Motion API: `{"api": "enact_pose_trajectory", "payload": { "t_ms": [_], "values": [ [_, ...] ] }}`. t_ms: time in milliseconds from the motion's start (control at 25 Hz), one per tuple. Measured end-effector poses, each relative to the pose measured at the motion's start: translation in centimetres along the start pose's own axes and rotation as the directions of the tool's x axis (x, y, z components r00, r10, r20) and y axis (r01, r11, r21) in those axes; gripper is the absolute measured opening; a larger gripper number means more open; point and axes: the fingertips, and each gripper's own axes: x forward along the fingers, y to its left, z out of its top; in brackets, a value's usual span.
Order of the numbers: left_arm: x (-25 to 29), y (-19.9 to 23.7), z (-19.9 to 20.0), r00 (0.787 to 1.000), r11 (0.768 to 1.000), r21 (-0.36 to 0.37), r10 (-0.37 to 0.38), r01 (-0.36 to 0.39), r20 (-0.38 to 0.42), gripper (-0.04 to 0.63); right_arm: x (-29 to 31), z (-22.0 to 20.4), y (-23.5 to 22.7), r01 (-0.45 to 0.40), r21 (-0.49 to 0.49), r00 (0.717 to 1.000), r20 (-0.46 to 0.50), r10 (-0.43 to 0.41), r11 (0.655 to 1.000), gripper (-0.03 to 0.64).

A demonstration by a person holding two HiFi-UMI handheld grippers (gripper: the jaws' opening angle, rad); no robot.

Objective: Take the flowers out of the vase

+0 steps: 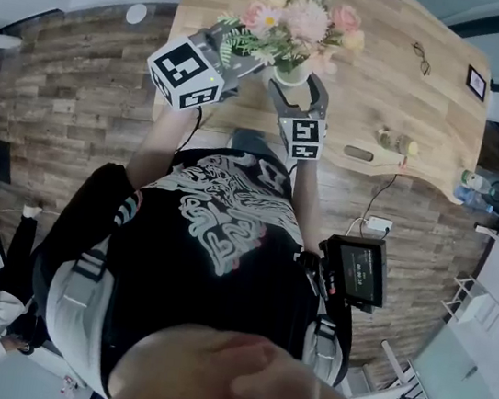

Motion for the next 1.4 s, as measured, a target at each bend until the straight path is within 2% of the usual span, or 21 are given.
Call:
{"api": "enact_pose_trajectory", "payload": {
  "t_ms": [320, 520, 640, 800, 960, 1000, 1120, 1160, 1240, 1280, 1400],
  "values": [
    [-0.3, 0.1, 0.8, 1.0, 1.0, 0.015, 0.006, -0.006, 0.003, 0.043, -1.4, 0.4, -0.3, 0.028, 0.02, 0.999, 0.027, -0.028, 0.999, 0.353],
    [-1.0, -1.4, 2.5, 1.0, 0.999, 0.046, 0.003, -0.003, 0.005, 0.043, -3.8, 1.2, 0.9, 0.048, 0.009, 0.997, 0.056, -0.048, 0.999, 0.353],
    [-0.9, -0.8, 3.4, 1.0, 0.999, 0.043, -0.001, 0.0, 0.015, 0.043, -4.6, 3.2, 0.3, 0.069, -0.016, 0.986, 0.153, -0.066, 0.997, 0.351],
    [-1.5, 1.1, 4.9, 0.998, 0.999, 0.029, 0.039, -0.04, 0.043, 0.043, -4.8, 5.0, -1.0, 0.09, -0.026, 0.968, 0.24, -0.081, 0.996, 0.351],
    [-3.2, 3.1, 5.7, 0.993, 0.994, 0.028, 0.108, -0.109, 0.041, 0.043, -5.0, 5.7, -0.9, 0.103, -0.082, 0.967, 0.241, -0.081, 0.991, 0.339],
    [-3.7, 3.4, 5.8, 0.991, 0.991, 0.027, 0.126, -0.128, 0.04, 0.043, -5.1, 5.9, -0.8, 0.107, -0.089, 0.965, 0.248, -0.082, 0.99, 0.287],
    [-5.7, 4.0, 5.8, 0.984, 0.984, 0.017, 0.174, -0.175, 0.039, 0.043, -5.7, 6.6, -0.1, 0.128, -0.108, 0.953, 0.288, -0.092, 0.986, 0.215],
    [-6.5, 4.0, 5.6, 0.982, 0.982, 0.012, 0.187, -0.187, 0.038, 0.043, -5.9, 6.7, 0.2, 0.139, -0.117, 0.953, 0.286, -0.101, 0.983, 0.171],
    [-7.6, 3.7, 5.3, 0.978, 0.979, 0.001, 0.205, -0.205, 0.029, 0.043, -6.4, 6.8, 0.5, 0.164, -0.139, 0.955, 0.27, -0.122, 0.977, 0.022],
    [-7.9, 3.7, 5.1, 0.977, 0.977, -0.004, 0.212, -0.212, 0.023, 0.043, -6.5, 6.9, 0.5, 0.169, -0.146, 0.955, 0.267, -0.126, 0.975, 0.002],
    [-8.5, 3.9, 4.1, 0.973, 0.973, -0.024, 0.23, -0.229, 0.012, 0.043, -6.5, 7.4, 0.4, 0.163, -0.15, 0.954, 0.275, -0.117, 0.975, 0.002]
  ]
}}
